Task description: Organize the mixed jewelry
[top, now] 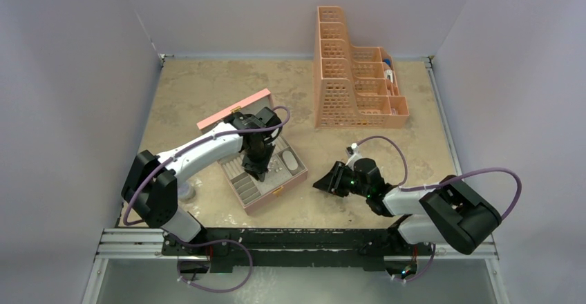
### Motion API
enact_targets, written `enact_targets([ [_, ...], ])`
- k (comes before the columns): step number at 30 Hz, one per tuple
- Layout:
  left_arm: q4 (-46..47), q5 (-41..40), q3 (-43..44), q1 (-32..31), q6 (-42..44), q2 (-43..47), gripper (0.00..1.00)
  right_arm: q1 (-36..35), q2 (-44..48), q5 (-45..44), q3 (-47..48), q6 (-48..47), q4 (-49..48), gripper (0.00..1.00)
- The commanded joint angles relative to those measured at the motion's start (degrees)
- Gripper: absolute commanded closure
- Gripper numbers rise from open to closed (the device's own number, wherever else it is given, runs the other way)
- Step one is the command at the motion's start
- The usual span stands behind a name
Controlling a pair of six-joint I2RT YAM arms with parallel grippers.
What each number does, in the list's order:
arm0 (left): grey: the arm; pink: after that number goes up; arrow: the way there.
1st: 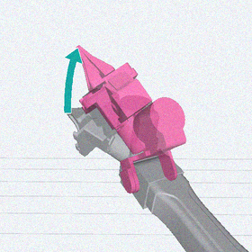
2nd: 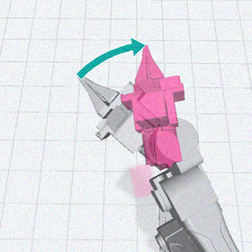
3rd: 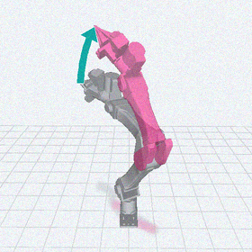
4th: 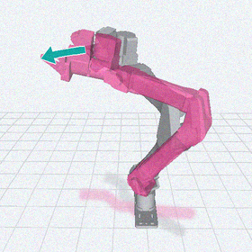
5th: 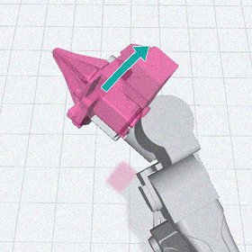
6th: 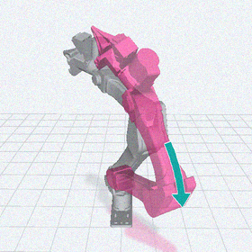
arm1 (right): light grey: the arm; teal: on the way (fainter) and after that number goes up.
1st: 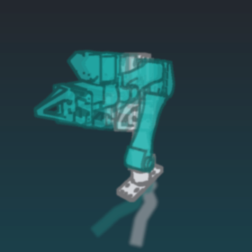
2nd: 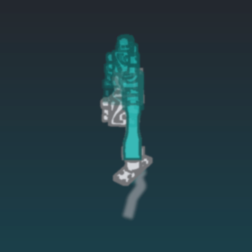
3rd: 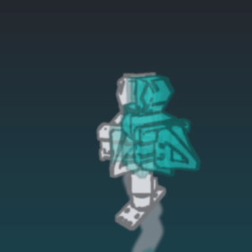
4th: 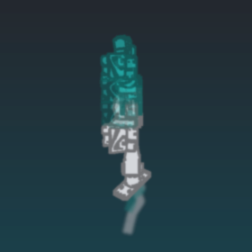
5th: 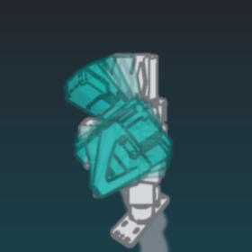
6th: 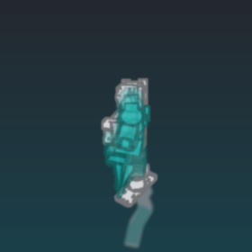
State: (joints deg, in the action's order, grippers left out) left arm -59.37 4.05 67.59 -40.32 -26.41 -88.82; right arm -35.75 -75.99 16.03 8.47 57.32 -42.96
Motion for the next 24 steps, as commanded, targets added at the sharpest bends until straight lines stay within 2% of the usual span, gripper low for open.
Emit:
enact_targets([
  [1, -0.24, -1.4, 0.06, -0.61, -0.92, -0.29, 0.9, -0.29, -0.56, -0.33, 0.32, -1.33, -2.56, 0.61],
  [14, -0.17, 1.24, -0.26, -1.57, -1.37, 1.1, 0.85, -0.31, -0.48, -0.41, -0.12, -1.33, -3.12, 0.61],
  [24, -0.56, -5.63, 0.47, -1.61, -4.37, 2.37, 0.85, -0.29, -0.14, -0.48, -0.11, -1.49, -3.11, 0.61],
])
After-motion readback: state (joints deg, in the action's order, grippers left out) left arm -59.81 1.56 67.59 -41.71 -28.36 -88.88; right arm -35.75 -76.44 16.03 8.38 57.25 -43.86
